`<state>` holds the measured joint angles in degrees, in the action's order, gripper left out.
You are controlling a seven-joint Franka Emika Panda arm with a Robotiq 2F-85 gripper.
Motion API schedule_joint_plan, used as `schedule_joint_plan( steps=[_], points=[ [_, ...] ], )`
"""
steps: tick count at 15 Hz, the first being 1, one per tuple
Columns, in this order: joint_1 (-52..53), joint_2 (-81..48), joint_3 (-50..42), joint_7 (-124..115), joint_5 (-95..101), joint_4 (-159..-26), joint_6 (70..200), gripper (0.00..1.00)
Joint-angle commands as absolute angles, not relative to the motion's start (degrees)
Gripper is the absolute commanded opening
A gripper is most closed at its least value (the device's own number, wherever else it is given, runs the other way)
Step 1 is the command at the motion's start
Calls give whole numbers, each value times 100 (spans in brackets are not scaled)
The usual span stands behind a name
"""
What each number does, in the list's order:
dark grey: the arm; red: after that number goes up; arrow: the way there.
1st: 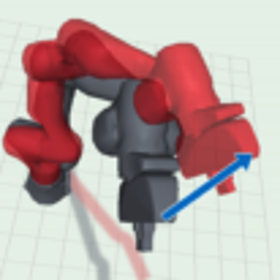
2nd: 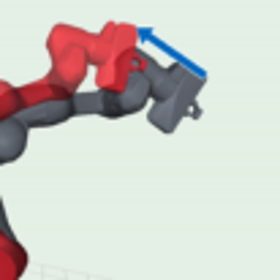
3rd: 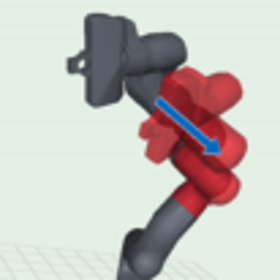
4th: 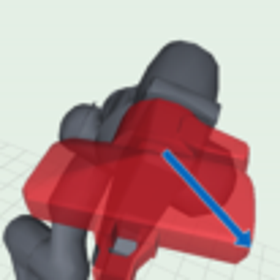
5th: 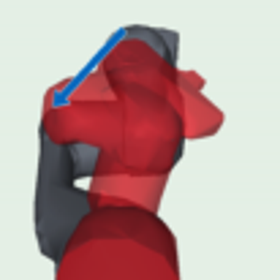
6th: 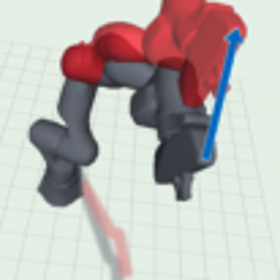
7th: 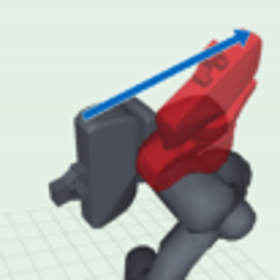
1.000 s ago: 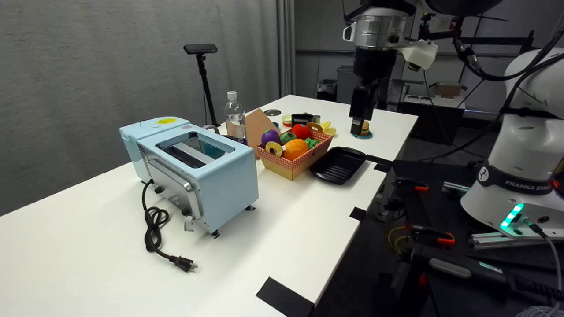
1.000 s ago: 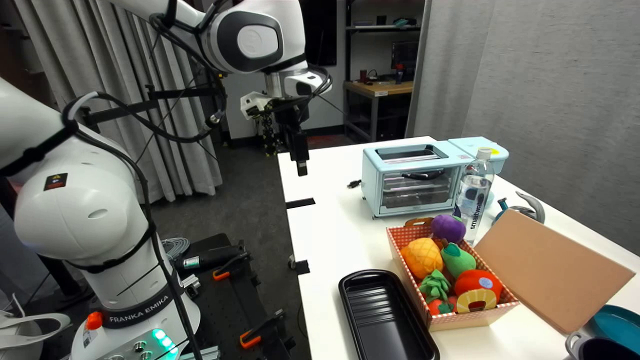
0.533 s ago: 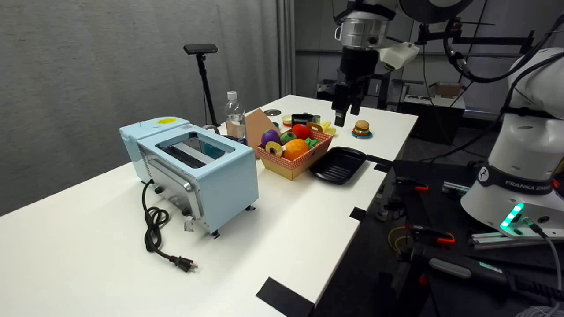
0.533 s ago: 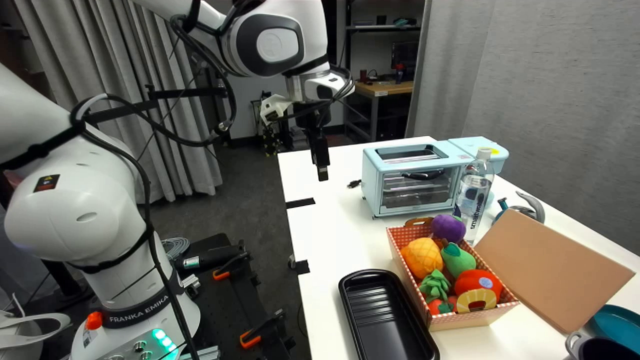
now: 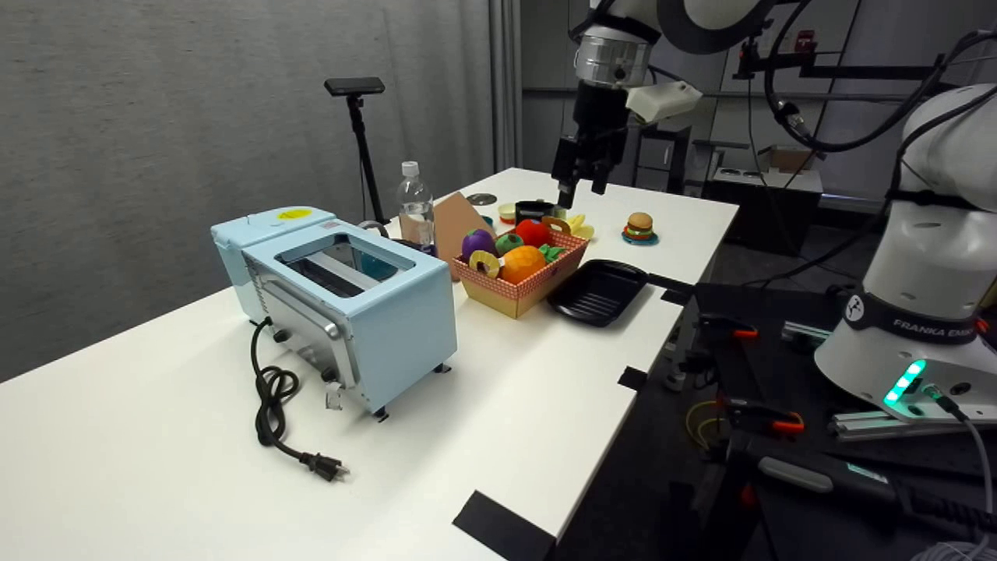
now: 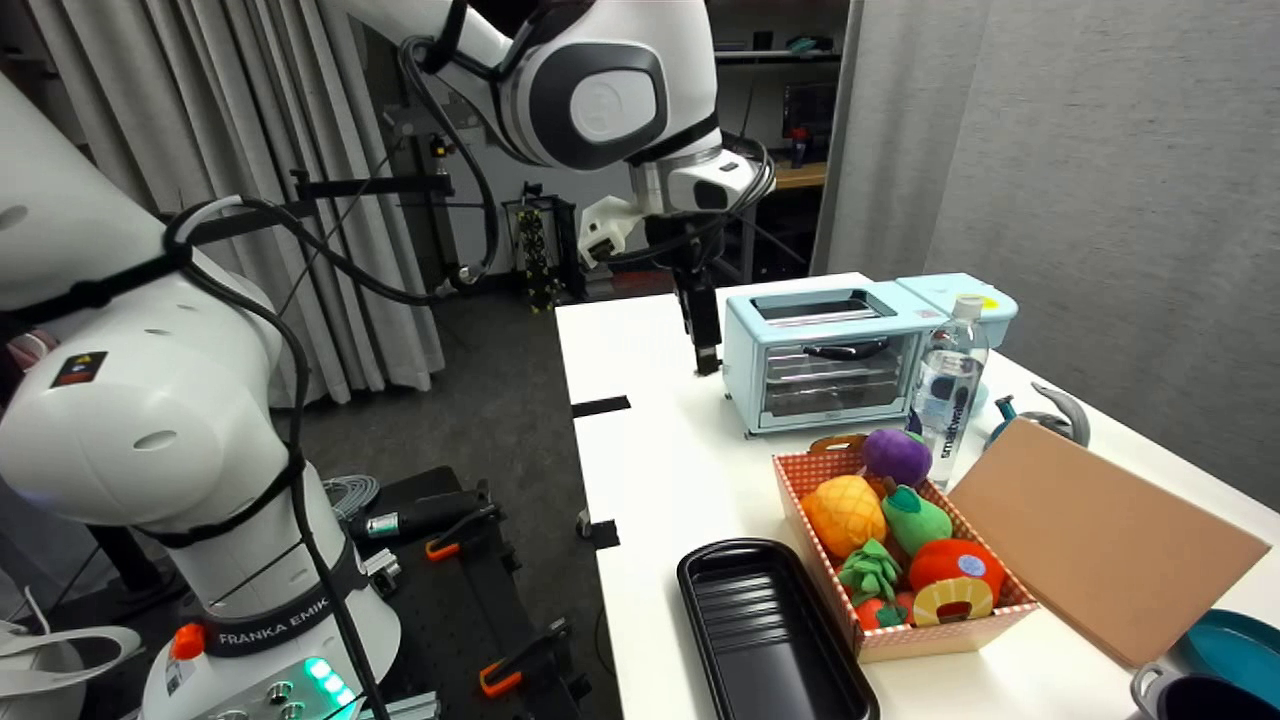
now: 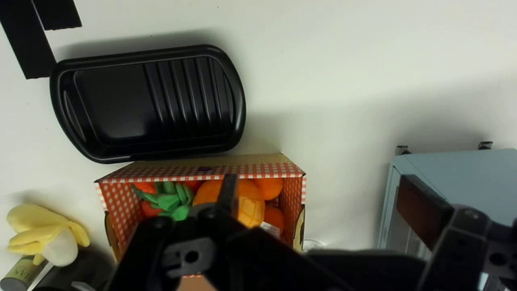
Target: Take the pineapple and purple plush toys out of the box and put them on the counter
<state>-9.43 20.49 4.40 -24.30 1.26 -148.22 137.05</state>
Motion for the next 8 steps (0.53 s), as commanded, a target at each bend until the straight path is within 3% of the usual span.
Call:
schedule_joint_plan(
  steps=[1,8],
  points=[
    [-1079,1544,295,-2662,315,-14445,13979,100],
    [-1096,787,-59,-2806,297,-13852,14108,100]
  ],
)
